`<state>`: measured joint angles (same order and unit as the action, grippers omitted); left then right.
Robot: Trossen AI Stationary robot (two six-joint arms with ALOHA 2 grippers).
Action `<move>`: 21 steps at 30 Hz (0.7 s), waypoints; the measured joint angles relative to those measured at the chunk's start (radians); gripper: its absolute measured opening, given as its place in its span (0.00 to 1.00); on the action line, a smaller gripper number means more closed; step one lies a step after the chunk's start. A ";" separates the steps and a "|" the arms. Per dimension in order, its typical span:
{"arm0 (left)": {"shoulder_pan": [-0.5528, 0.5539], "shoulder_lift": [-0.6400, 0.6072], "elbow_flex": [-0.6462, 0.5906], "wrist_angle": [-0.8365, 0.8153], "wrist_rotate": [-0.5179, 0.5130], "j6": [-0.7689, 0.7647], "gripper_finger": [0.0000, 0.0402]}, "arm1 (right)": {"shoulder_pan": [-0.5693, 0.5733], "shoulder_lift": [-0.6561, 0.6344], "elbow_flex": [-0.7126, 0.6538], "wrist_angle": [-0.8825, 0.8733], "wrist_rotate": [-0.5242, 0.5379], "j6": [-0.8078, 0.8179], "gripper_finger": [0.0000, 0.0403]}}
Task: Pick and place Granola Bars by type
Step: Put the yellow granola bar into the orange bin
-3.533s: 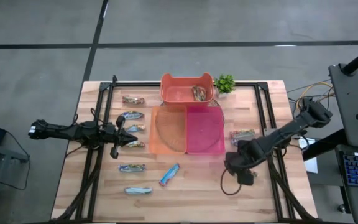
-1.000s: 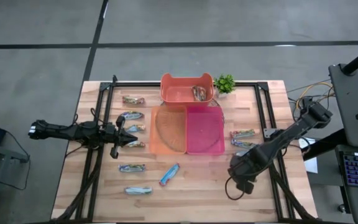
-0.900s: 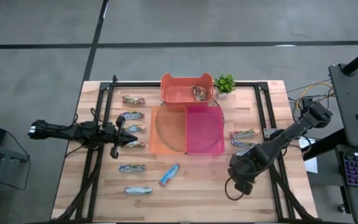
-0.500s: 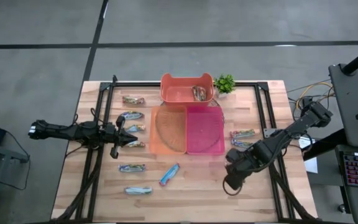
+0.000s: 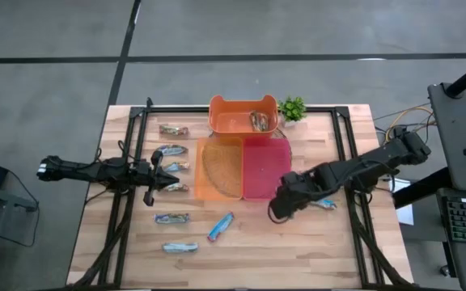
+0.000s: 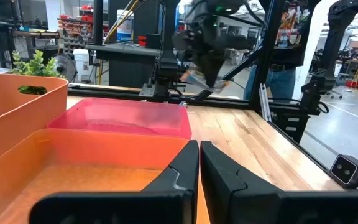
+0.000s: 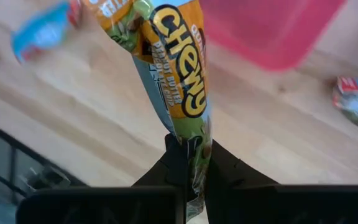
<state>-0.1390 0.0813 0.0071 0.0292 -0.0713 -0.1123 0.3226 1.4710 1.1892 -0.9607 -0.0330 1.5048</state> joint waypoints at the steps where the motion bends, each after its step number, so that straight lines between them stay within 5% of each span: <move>1: 0.000 0.000 0.000 0.000 0.000 0.000 0.00 | -0.016 0.005 0.000 0.017 0.007 0.002 0.03; 21: 0.000 0.000 0.000 0.000 0.000 0.000 0.00 | -0.367 0.252 0.280 0.075 0.018 -0.261 0.03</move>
<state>-0.1390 0.0814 0.0071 0.0292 -0.0711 -0.1123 -0.0440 1.7231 1.4693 -0.8856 -0.0151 1.2440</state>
